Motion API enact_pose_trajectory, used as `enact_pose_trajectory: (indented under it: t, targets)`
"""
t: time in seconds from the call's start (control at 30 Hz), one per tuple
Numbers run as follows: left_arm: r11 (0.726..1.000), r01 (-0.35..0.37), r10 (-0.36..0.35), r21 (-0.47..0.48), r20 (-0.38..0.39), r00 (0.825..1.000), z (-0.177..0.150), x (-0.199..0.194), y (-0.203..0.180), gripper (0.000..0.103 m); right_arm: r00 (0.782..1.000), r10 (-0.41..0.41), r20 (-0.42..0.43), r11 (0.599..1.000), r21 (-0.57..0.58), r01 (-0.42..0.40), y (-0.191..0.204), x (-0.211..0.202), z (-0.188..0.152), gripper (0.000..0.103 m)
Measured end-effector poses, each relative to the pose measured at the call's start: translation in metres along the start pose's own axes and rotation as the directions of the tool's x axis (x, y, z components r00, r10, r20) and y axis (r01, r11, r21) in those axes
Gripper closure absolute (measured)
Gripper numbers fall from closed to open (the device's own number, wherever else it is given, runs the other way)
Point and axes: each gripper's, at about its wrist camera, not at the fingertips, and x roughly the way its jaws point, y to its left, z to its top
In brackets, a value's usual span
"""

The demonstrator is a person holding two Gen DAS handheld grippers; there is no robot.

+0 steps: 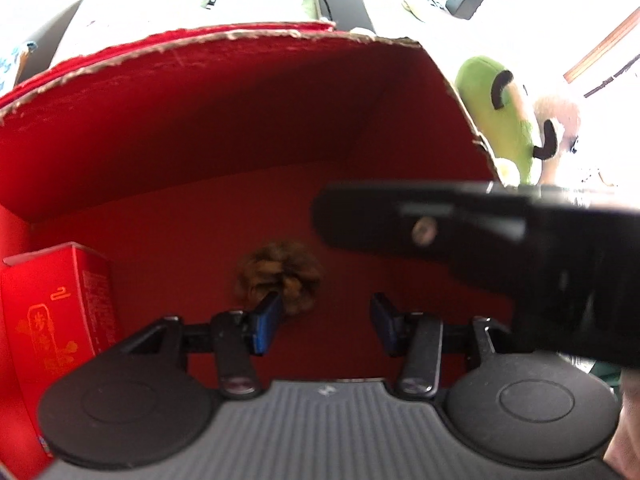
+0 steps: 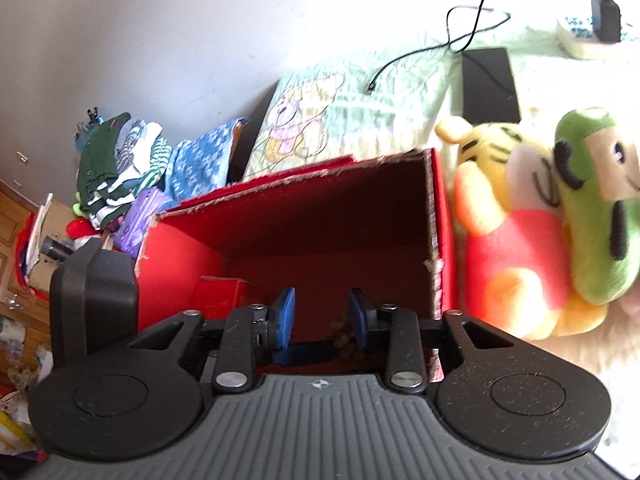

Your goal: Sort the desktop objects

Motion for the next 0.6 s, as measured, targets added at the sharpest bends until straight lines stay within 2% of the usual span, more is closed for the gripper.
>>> enact_pose_trajectory:
  t: [0.1, 0.23, 0.3, 0.37, 0.47, 0.6]
  targets:
    - [1.0, -0.005, 0.004, 0.021, 0.012, 1.0, -0.002, -0.005, -0.005, 0.052, 0.999, 0.016, 0.028, 1.0, 0.012, -0.016, -0.005, -0.005, 0.001, 0.071]
    - [1.0, -0.018, 0.016, 0.022, 0.064, 0.998, -0.008, -0.027, 0.0, 0.052, 0.997, 0.037, 0.061, 0.999, 0.016, -0.038, -0.009, -0.01, 0.002, 0.077]
    - [0.999, -0.047, 0.047, 0.0, 0.088, 0.995, -0.009, -0.038, 0.009, 0.052, 0.996, 0.044, 0.076, 0.999, 0.022, -0.045, -0.01, -0.012, 0.001, 0.08]
    - [0.994, -0.103, 0.107, -0.043, 0.096, 0.99, -0.009, -0.043, 0.021, 0.053, 0.995, 0.055, 0.083, 0.998, 0.036, -0.058, -0.011, -0.013, 0.002, 0.08]
    - [0.977, -0.183, 0.19, -0.112, 0.049, 0.981, -0.005, -0.037, 0.038, 0.055, 0.995, 0.055, 0.088, 0.998, 0.033, -0.058, -0.009, -0.011, 0.001, 0.08]
    - [0.955, -0.24, 0.235, -0.175, -0.049, 0.971, 0.003, -0.015, 0.044, 0.076, 0.994, 0.052, 0.094, 0.998, 0.016, -0.054, -0.007, -0.012, -0.001, 0.08]
